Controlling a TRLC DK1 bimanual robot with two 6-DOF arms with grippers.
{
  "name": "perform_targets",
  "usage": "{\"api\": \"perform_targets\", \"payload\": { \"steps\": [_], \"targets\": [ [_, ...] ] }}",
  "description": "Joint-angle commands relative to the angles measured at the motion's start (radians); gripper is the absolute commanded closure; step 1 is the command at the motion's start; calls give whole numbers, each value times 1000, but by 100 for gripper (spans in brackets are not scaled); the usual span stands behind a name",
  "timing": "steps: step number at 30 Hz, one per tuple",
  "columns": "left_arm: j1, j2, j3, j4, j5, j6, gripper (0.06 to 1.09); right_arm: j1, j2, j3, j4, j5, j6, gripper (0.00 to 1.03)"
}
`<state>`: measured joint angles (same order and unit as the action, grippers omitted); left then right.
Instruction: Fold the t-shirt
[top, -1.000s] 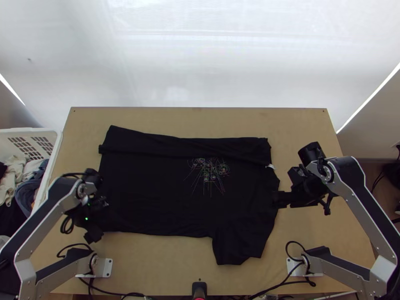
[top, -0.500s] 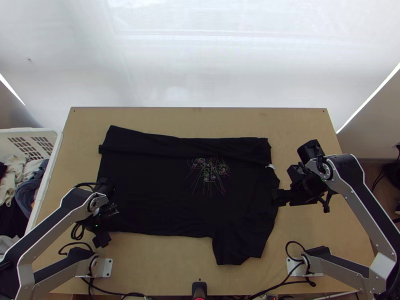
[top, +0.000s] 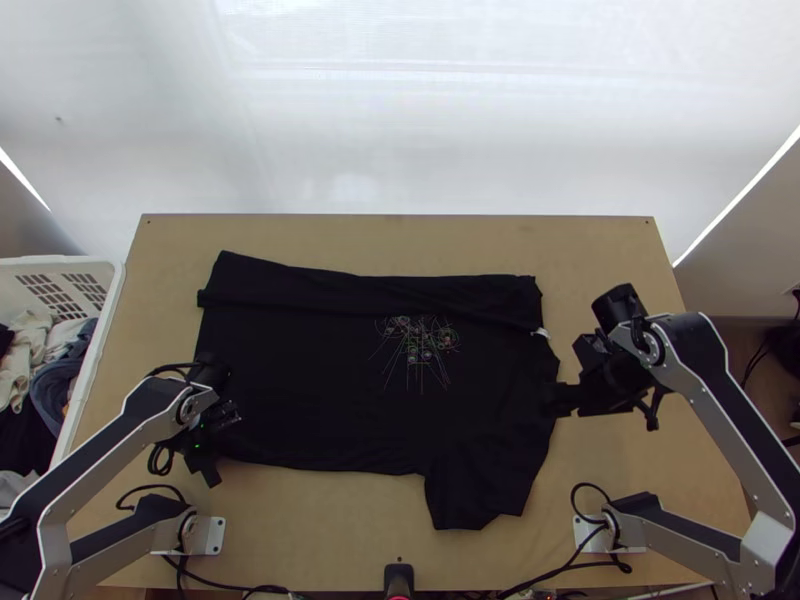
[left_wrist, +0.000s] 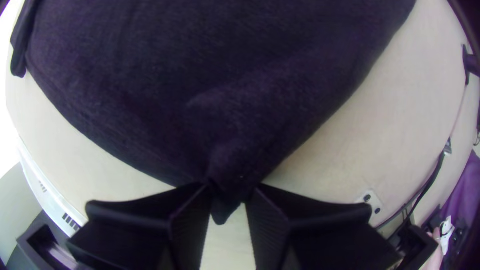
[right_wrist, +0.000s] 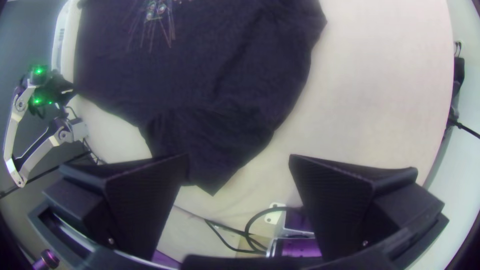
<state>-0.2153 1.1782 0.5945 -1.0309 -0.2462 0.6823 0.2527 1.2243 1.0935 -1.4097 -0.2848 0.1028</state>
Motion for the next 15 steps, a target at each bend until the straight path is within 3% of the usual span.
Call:
{"api": "perform_targets", "payload": {
  "steps": [1,7,12,15],
  "targets": [
    [4,-48,-16,0,44,71,105,-7,-66,-67,-23,-2,11,19],
    [56,-89,8,-47,88,132,105,-4,-88,-221,-21,-102,109,19],
    [93,-91,21,-40,94,166,105,-23,-69,-282,9,-148,106,19],
    [100,-81,39,-34,96,171,105,-23,-14,-311,31,-180,60,19]
  ]
}}
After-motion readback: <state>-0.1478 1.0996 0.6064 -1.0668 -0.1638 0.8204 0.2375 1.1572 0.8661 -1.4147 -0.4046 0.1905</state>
